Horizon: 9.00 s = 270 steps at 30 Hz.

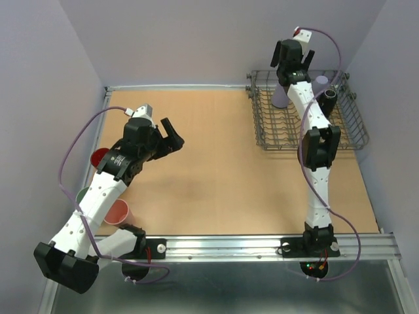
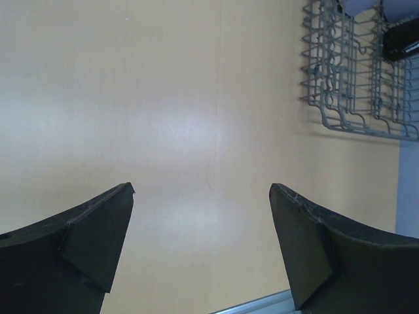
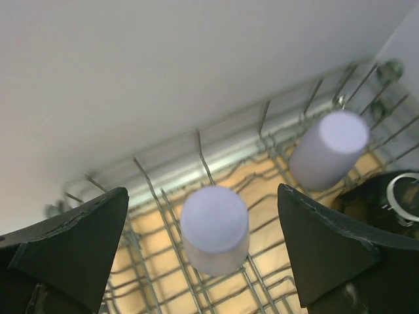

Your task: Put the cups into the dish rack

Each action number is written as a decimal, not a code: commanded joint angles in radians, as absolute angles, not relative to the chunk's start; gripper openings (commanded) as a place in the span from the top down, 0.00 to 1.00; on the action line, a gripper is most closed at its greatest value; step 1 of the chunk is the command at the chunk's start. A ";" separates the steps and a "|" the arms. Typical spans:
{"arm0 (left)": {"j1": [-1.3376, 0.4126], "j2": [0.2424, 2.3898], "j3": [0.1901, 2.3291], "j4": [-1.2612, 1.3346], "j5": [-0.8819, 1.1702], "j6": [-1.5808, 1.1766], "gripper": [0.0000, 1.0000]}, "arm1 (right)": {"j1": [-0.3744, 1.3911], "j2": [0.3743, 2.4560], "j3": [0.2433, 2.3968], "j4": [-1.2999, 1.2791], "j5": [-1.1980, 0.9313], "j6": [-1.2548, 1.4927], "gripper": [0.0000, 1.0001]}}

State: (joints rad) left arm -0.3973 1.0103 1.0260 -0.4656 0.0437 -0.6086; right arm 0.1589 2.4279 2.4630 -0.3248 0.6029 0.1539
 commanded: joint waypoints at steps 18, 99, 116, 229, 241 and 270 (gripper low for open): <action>0.049 1.221 1.227 -0.628 -0.209 -0.408 0.05 | 0.472 1.471 1.473 -0.295 0.059 0.630 0.00; -0.135 1.532 1.198 1.222 0.778 -1.567 1.00 | 0.419 1.586 1.279 0.537 -0.397 1.539 0.00; -0.164 1.548 1.098 1.365 0.736 -2.003 1.00 | 0.428 1.606 1.572 0.341 -0.423 1.017 0.00; -0.307 1.628 1.045 1.503 0.644 -2.105 0.65 | 0.483 1.667 1.689 0.330 -0.451 0.959 1.00; -0.293 1.575 0.980 1.391 0.637 -2.040 0.30 | 0.385 1.635 1.675 0.322 -0.463 0.973 0.99; -0.137 1.448 1.620 -0.397 0.419 -0.730 0.30 | 0.133 1.635 1.539 -0.273 0.053 0.388 1.00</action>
